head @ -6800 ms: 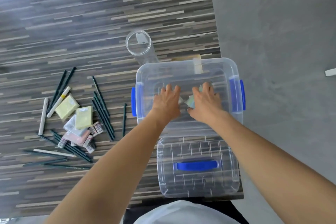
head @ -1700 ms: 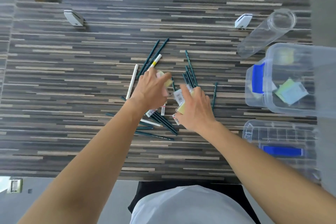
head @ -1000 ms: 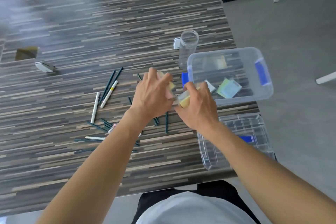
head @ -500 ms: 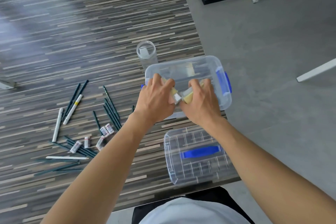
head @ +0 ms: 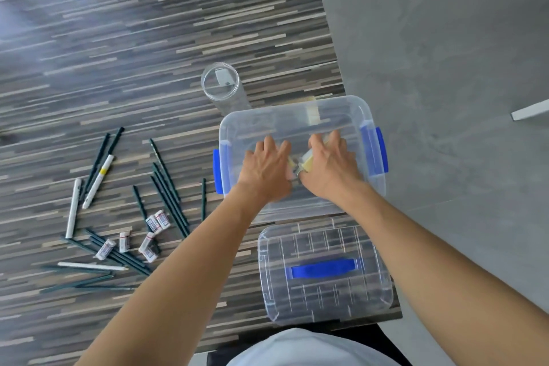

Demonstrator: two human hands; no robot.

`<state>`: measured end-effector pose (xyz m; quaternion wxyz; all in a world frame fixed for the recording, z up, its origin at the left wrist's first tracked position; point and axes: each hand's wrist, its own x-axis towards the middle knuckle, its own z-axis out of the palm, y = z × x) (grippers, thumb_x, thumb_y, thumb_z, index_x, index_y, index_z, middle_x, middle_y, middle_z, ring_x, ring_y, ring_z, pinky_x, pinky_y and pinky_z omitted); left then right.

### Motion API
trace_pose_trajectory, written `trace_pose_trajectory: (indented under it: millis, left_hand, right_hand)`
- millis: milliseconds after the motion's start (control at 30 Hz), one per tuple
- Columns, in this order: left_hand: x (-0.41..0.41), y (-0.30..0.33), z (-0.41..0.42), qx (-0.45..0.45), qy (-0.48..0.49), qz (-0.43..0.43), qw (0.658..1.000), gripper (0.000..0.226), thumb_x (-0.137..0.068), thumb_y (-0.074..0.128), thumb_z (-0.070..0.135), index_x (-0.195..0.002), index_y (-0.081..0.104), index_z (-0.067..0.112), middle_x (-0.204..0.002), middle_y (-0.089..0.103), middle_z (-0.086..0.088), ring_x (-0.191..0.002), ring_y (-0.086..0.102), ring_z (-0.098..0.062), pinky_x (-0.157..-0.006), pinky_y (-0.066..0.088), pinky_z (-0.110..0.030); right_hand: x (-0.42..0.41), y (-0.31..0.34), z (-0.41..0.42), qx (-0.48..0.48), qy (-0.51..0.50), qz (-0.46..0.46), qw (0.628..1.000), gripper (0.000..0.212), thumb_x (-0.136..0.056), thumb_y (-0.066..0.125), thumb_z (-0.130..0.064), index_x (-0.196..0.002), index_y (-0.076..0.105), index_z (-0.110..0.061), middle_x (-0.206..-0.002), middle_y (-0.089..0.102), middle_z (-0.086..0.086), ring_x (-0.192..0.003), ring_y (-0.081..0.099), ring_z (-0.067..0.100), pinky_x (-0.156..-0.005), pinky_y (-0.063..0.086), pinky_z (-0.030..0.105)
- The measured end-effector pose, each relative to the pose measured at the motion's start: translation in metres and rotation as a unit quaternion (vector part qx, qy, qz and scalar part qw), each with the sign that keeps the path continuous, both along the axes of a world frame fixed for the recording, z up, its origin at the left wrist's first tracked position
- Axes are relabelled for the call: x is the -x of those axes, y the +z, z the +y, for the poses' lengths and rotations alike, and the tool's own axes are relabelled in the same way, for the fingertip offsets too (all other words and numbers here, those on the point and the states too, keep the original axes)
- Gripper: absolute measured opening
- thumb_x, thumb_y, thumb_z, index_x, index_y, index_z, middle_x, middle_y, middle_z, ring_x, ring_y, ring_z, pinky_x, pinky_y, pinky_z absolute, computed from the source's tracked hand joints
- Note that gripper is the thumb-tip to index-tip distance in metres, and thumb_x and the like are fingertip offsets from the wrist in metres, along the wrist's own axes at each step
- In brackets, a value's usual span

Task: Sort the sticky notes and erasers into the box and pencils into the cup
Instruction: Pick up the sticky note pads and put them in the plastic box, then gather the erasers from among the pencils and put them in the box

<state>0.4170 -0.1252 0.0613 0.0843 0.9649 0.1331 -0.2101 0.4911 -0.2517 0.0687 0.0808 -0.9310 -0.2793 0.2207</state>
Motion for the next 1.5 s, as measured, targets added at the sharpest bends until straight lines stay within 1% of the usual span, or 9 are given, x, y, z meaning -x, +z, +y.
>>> trace_pose_trajectory:
  millis: [167, 333, 467, 567, 733, 867, 1000, 1267, 1500]
  left_hand:
    - [-0.007, -0.019, 0.004, -0.015, -0.019, 0.023, 0.999, 0.067, -0.071, 0.069, 0.04, -0.126, 0.038, 0.017, -0.117, 0.043, -0.013, -0.104, 0.047, -0.031, -0.079, 0.038, -0.039]
    - [-0.005, -0.03, 0.005, -0.025, -0.028, 0.033, 0.999, 0.062, -0.072, 0.067, 0.036, -0.125, 0.041, 0.018, -0.12, 0.041, -0.012, -0.106, 0.044, -0.03, -0.085, 0.039, -0.042]
    - [-0.003, -0.032, 0.003, -0.05, -0.068, 0.061, 0.995, 0.084, -0.075, 0.071, 0.052, -0.142, 0.03, 0.023, -0.144, 0.028, -0.012, -0.13, 0.034, -0.032, -0.109, 0.028, -0.055]
    - [-0.001, -0.024, 0.004, -0.048, -0.065, 0.052, 0.995, 0.087, -0.077, 0.069, 0.057, -0.146, 0.026, 0.024, -0.15, 0.023, -0.011, -0.136, 0.031, -0.033, -0.114, 0.023, -0.056]
    - [0.007, -0.001, 0.001, -0.022, -0.029, 0.002, 0.999, 0.069, -0.085, 0.064, 0.05, -0.141, 0.037, 0.02, -0.141, 0.041, -0.008, -0.128, 0.043, -0.03, -0.112, 0.028, -0.05]
    - [0.02, 0.022, -0.001, -0.006, 0.003, -0.046, 0.999, 0.056, -0.09, 0.059, 0.044, -0.137, 0.045, 0.018, -0.132, 0.053, -0.006, -0.119, 0.052, -0.028, -0.101, 0.039, -0.041]
    - [0.041, 0.047, -0.005, 0.026, 0.042, -0.134, 0.99, 0.043, -0.091, 0.06, 0.035, -0.129, 0.054, 0.017, -0.121, 0.06, -0.004, -0.11, 0.057, -0.027, -0.094, 0.042, -0.039]
    - [0.107, 0.083, 0.0, 0.046, 0.115, -0.253, 0.959, 0.034, -0.089, 0.064, 0.026, -0.122, 0.062, 0.018, -0.113, 0.067, 0.0, -0.102, 0.061, -0.026, -0.087, 0.042, -0.037]
    - [0.168, 0.1, 0.027, 0.068, 0.176, -0.288, 0.939, 0.032, -0.09, 0.06, 0.024, -0.121, 0.064, 0.016, -0.113, 0.069, -0.001, -0.103, 0.063, -0.026, -0.088, 0.049, -0.043]
  right_hand:
    - [-0.005, -0.019, 0.007, 0.071, 0.044, -0.002, 0.996, 0.073, -0.071, 0.072, -0.043, -0.126, 0.035, -0.014, -0.127, 0.034, 0.024, -0.115, 0.041, 0.039, -0.088, 0.043, 0.047]
    - [-0.007, -0.029, 0.009, 0.097, 0.053, 0.006, 0.994, 0.073, -0.07, 0.073, -0.04, -0.126, 0.035, -0.013, -0.127, 0.033, 0.021, -0.114, 0.04, 0.037, -0.088, 0.038, 0.048]
    - [-0.007, -0.03, 0.007, 0.104, 0.063, 0.004, 0.993, 0.077, -0.069, 0.076, -0.038, -0.129, 0.034, -0.015, -0.134, 0.03, 0.02, -0.121, 0.036, 0.038, -0.093, 0.035, 0.051]
    - [-0.005, -0.024, 0.005, 0.1, 0.073, -0.001, 0.992, 0.081, -0.071, 0.076, -0.039, -0.134, 0.032, -0.015, -0.138, 0.028, 0.02, -0.126, 0.033, 0.039, -0.097, 0.034, 0.052]
    - [0.005, -0.005, 0.001, 0.068, 0.062, -0.02, 0.996, 0.072, -0.078, 0.072, -0.041, -0.134, 0.036, -0.014, -0.138, 0.033, 0.019, -0.125, 0.037, 0.037, -0.097, 0.036, 0.05]
    - [0.018, 0.015, -0.006, 0.011, 0.045, -0.041, 0.998, 0.058, -0.083, 0.068, -0.035, -0.129, 0.042, -0.012, -0.135, 0.04, 0.017, -0.122, 0.041, 0.035, -0.099, 0.039, 0.048]
    - [0.038, 0.035, -0.01, -0.06, 0.022, -0.073, 0.995, 0.048, -0.087, 0.064, -0.033, -0.127, 0.048, -0.011, -0.128, 0.05, 0.014, -0.115, 0.049, 0.033, -0.095, 0.042, 0.045]
    - [0.096, 0.069, 0.001, -0.187, -0.001, -0.1, 0.977, 0.033, -0.088, 0.065, -0.024, -0.114, 0.056, -0.008, -0.109, 0.061, 0.01, -0.098, 0.057, 0.028, -0.082, 0.047, 0.041]
    - [0.147, 0.088, 0.033, -0.233, 0.015, -0.081, 0.969, 0.033, -0.091, 0.06, -0.023, -0.119, 0.056, -0.006, -0.112, 0.062, 0.01, -0.104, 0.056, 0.029, -0.089, 0.046, 0.044]
